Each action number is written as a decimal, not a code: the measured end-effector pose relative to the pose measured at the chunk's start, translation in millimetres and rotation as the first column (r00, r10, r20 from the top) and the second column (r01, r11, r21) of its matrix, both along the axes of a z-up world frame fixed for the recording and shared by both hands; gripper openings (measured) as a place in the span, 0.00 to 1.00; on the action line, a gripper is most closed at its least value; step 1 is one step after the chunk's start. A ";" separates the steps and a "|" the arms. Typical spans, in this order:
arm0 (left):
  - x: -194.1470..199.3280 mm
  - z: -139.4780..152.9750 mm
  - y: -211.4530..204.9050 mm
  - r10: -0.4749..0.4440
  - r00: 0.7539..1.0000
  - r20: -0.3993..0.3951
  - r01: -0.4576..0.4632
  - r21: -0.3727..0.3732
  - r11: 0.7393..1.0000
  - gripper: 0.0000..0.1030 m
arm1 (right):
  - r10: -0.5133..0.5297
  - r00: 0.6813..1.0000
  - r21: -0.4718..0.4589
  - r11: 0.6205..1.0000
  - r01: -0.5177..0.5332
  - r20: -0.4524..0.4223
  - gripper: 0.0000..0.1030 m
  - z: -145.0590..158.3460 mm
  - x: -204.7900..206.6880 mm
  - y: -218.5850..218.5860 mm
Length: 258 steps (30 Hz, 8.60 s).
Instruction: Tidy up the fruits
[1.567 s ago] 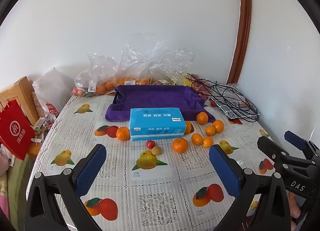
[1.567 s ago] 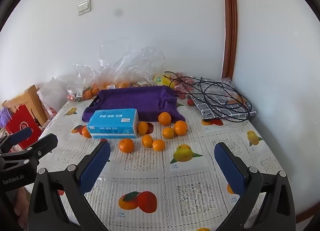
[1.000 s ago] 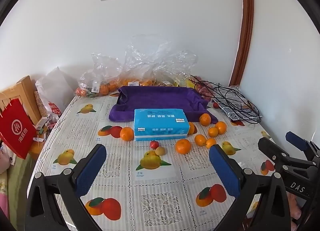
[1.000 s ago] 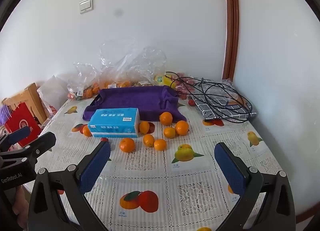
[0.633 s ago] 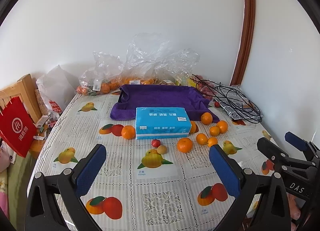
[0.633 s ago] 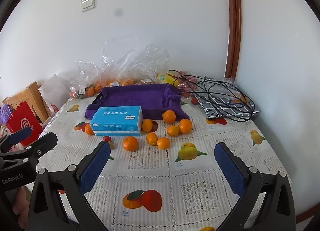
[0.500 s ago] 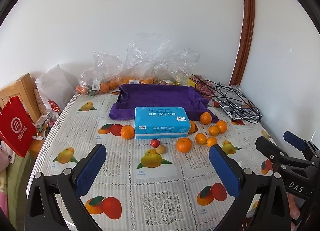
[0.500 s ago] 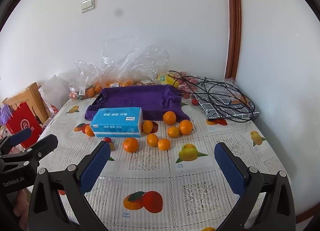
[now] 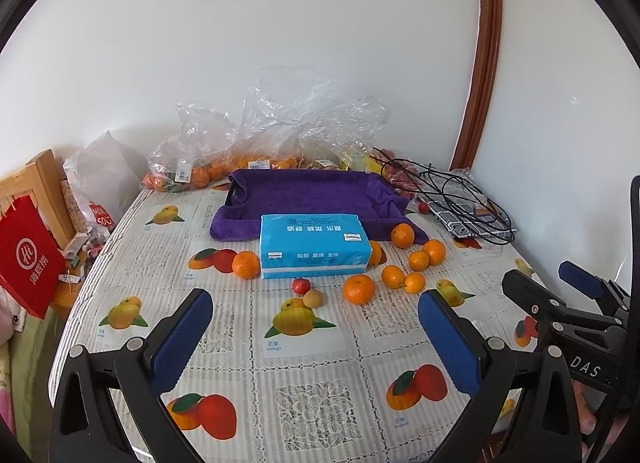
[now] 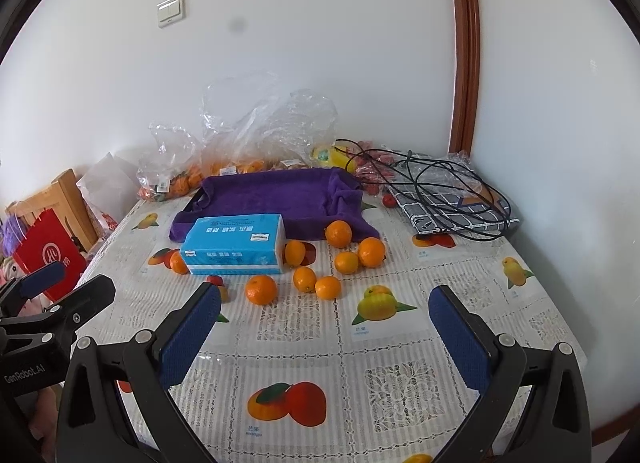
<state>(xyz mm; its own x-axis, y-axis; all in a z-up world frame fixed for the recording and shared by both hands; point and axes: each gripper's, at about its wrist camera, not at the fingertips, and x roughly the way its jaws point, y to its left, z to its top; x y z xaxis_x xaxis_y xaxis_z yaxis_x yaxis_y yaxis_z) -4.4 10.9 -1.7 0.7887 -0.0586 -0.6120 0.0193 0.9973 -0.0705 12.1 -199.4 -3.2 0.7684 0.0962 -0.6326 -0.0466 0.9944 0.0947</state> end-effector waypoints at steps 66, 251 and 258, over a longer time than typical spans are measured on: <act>74.1 -39.4 24.0 0.026 0.998 -0.063 -0.022 0.061 0.998 1.00 | -0.023 0.998 -0.016 1.000 0.022 -0.053 0.96 -45.7 72.6 -15.8; 327.8 -66.1 67.4 -0.084 0.976 -0.202 0.080 -0.027 0.996 0.38 | 0.144 0.981 0.072 0.988 -0.135 -0.129 0.43 -78.4 336.8 39.5; 363.0 -90.9 69.6 -0.087 0.965 -0.246 0.083 -0.025 0.996 0.38 | 0.143 0.974 0.063 0.989 -0.134 -0.173 0.43 -110.7 367.3 39.3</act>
